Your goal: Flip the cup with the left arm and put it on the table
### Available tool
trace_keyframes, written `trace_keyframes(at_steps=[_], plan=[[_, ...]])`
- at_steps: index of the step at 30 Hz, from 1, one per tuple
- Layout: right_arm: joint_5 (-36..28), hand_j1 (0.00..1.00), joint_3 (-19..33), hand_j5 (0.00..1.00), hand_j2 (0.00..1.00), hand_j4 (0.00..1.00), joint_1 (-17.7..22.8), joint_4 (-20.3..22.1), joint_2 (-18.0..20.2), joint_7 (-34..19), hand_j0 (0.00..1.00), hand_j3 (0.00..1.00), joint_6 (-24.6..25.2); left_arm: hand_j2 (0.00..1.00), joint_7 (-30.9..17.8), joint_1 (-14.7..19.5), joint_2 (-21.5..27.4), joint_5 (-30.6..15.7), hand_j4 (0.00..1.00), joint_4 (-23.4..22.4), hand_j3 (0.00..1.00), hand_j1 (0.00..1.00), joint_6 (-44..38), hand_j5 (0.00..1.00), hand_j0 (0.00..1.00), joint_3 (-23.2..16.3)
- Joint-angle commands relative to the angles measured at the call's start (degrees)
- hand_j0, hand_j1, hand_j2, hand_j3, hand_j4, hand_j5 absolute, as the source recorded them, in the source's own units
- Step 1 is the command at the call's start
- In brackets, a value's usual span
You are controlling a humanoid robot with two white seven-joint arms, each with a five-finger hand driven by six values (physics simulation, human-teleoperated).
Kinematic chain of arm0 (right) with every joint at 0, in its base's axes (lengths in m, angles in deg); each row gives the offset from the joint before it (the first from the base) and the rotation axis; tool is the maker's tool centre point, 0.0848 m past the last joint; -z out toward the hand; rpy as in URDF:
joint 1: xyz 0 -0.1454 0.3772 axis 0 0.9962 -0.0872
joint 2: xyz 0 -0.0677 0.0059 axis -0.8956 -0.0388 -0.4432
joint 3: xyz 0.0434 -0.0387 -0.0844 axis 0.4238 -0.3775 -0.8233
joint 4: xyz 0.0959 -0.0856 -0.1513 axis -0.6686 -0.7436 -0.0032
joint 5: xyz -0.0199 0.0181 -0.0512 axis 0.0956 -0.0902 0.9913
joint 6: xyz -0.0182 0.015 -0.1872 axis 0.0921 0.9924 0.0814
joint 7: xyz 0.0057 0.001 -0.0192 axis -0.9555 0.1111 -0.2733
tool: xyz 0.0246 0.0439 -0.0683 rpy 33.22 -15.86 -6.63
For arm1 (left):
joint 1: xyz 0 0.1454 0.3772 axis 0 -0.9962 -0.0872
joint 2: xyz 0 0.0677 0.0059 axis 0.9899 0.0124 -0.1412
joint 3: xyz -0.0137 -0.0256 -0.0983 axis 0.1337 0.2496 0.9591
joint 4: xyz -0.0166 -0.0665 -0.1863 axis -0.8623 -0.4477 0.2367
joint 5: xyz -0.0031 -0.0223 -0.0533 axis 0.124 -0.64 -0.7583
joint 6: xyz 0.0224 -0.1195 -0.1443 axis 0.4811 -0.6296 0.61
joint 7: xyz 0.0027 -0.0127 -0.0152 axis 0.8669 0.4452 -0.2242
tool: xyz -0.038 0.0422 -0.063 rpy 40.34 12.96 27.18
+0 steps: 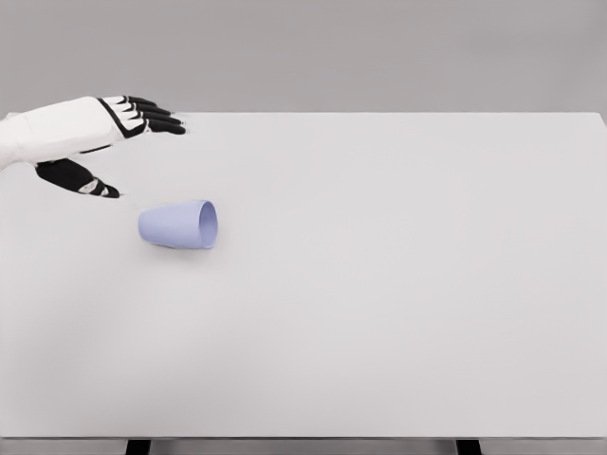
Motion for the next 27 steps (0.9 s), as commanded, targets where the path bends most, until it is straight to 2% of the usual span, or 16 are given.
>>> trace_keyframes(at_steps=[1, 2, 3, 5, 6, 8, 9, 10, 11, 12, 14, 15, 18, 19, 22, 27], plan=[[-0.01, 1.0, 0.0, 1.0, 1.0, 1.0, 0.0, 0.0, 0.0, -0.01, 1.0, 1.0, 0.0, 1.0, 0.03, -0.09, 4.06, -6.81, 1.0, -2.61, 1.0, 1.0, -0.44, 1.0, 1.0, -3.28], [-0.01, 1.0, 0.0, 1.0, 1.0, 1.0, 0.0, 0.0, 0.0, -0.01, 1.0, 1.0, 0.0, 1.0, 4.17, 0.0, 6.52, -7.35, 1.0, -3.05, 1.0, 1.0, -0.09, 1.0, 1.0, -5.65], [-0.01, 1.0, 0.0, 1.0, 1.0, 1.0, 0.0, 0.0, 0.0, -0.01, 1.0, 1.0, 0.0, 1.0, 4.53, 0.0, 7.75, -7.17, 1.0, -2.96, 1.0, 1.0, 0.09, 1.0, 1.0, -6.36], [-0.01, 1.0, 0.0, 1.0, 1.0, 1.0, 0.0, 0.0, 0.0, -0.01, 1.0, 1.0, 0.0, 1.0, 4.18, 1.67, 8.2, -6.99, 1.0, -2.87, 1.0, 1.0, -0.52, 1.0, 1.0, -11.1], [-0.01, 1.0, 0.0, 1.0, 1.0, 1.0, 0.0, 0.0, 0.0, -0.01, 1.0, 1.0, 0.0, 1.0, 4.18, 2.81, 8.02, -7.69, 1.0, -2.87, 1.0, 1.0, -3.59, 1.0, 1.0, -13.3], [-0.01, 1.0, 0.0, 1.0, 1.0, 1.0, 0.0, 0.0, 0.0, -0.01, 1.0, 1.0, 0.0, 1.0, 4.0, 4.57, 8.11, -15.41, 1.0, -1.2, 1.0, 1.0, -12.11, 1.0, 1.0, -17.17], [-0.01, 1.0, 0.0, 1.0, 1.0, 1.0, 0.0, 0.0, 0.0, -0.01, 1.0, 1.0, 0.0, 1.0, 3.74, 5.1, 7.85, -18.42, 1.0, 2.92, 1.0, 1.0, -25.54, 1.0, 1.0, -17.43], [-0.01, 1.0, 0.0, 1.0, 1.0, 1.0, 0.0, 0.0, 0.0, -0.01, 1.0, 1.0, 0.0, 1.0, 4.44, 5.1, 7.76, -18.68, 1.0, 6.35, 1.0, 1.0, -33.64, 1.0, 1.0, -17.61], [-0.01, 1.0, 0.0, 1.0, 1.0, 1.0, 0.0, 0.0, 0.0, -0.01, 1.0, 1.0, 0.0, 1.0, 7.32, 4.66, 7.49, -18.77, 1.0, 9.51, 1.0, 1.0, -39.44, 1.0, 1.0, -18.22], [-0.01, 1.0, 0.0, 1.0, 1.0, 1.0, 0.0, 0.0, 0.0, -0.01, 1.0, 1.0, 0.0, 1.0, 12.34, 4.39, 7.41, -18.86, 1.0, 10.31, 1.0, 1.0, -39.99, 1.0, 1.0, -19.98], [-0.01, 1.0, 0.0, 1.0, 1.0, 1.0, 0.0, 0.0, 0.0, -0.01, 1.0, 1.0, 0.0, 1.0, 15.77, 4.13, 7.32, -20.25, 1.0, 10.23, 1.0, 1.0, -39.99, 1.0, 1.0, -22.44], [-0.01, 1.0, 0.0, 1.0, 1.0, 1.0, 0.0, 0.0, 0.0, -0.01, 1.0, 1.0, 0.0, 1.0, 16.04, 4.13, 7.41, -22.46, 1.0, 10.05, 1.0, 1.0, -40.43, 1.0, 1.0, -22.62], [-0.01, 1.0, 0.0, 1.0, 1.0, 1.0, 0.0, 0.0, 0.0, -0.01, 1.0, 1.0, 0.0, 1.0, 16.83, 4.04, 8.02, -23.6, 1.0, 10.14, 1.0, 1.0, -40.25, 1.0, 1.0, -22.8], [-0.01, 1.0, 0.0, 1.0, 1.0, 1.0, 0.0, 0.0, 0.0, -0.01, 1.0, 1.0, 0.0, 1.0, 17.01, 3.61, 8.11, -22.99, 1.0, 10.66, 1.0, 1.0, -39.29, 1.0, 1.0, -23.14], [-0.01, 1.0, 0.0, 1.0, 1.0, 1.0, 0.0, 0.0, 0.0, -0.01, 1.0, 1.0, 0.0, 1.0, 17.01, 2.99, 8.02, -16.84, 1.0, 11.19, 1.0, 1.0, -36.65, 1.0, 1.0, -24.38], [-0.01, 1.0, 0.0, 1.0, 1.0, 1.0, 0.0, 0.0, 0.0, -0.01, 1.0, 1.0, 0.0, 1.0, 17.01, 2.73, 7.93, -16.57, 1.0, 11.11, 1.0, 1.0, -35.77, 1.0, 1.0, -24.46]])
